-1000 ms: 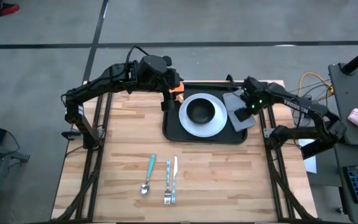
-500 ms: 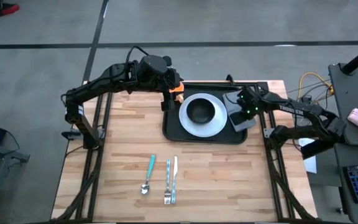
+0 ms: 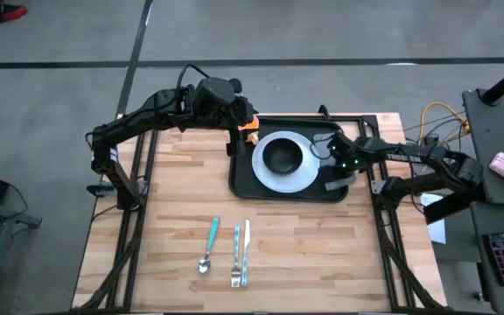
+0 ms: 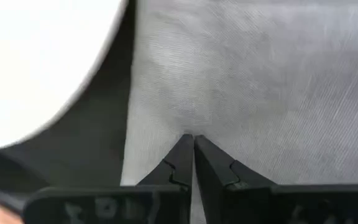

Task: Set up tray
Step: Put the gray napkin on the black tray to the right of the white plate

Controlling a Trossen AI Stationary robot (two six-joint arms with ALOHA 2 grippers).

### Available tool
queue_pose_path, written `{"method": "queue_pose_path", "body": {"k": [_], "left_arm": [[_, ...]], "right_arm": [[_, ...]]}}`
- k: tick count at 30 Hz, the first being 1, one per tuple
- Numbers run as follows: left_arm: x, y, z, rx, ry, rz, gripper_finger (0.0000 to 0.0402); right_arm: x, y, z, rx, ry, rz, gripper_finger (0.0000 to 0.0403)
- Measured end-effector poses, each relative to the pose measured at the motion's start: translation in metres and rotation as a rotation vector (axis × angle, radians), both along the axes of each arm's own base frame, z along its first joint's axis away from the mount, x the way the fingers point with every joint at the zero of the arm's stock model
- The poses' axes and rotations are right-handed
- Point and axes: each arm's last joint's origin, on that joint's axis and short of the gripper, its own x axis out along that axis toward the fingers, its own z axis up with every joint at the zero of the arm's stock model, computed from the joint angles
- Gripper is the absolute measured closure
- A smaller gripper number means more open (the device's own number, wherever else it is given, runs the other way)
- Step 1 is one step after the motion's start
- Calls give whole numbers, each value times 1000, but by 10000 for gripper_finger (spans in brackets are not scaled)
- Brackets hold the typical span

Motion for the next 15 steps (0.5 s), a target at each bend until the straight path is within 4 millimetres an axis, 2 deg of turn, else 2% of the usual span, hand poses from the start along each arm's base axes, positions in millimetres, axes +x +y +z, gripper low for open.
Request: {"method": "queue_pose_path", "body": {"k": [10,15], "left_arm": [[-3,0,2,2,-7,0,211],[-5,-1,4,2,-12,0,211]], "right_arm": [[28,14,9,16,-151,-148,394],[21,19,13,-64,-39,-129,394]]}}
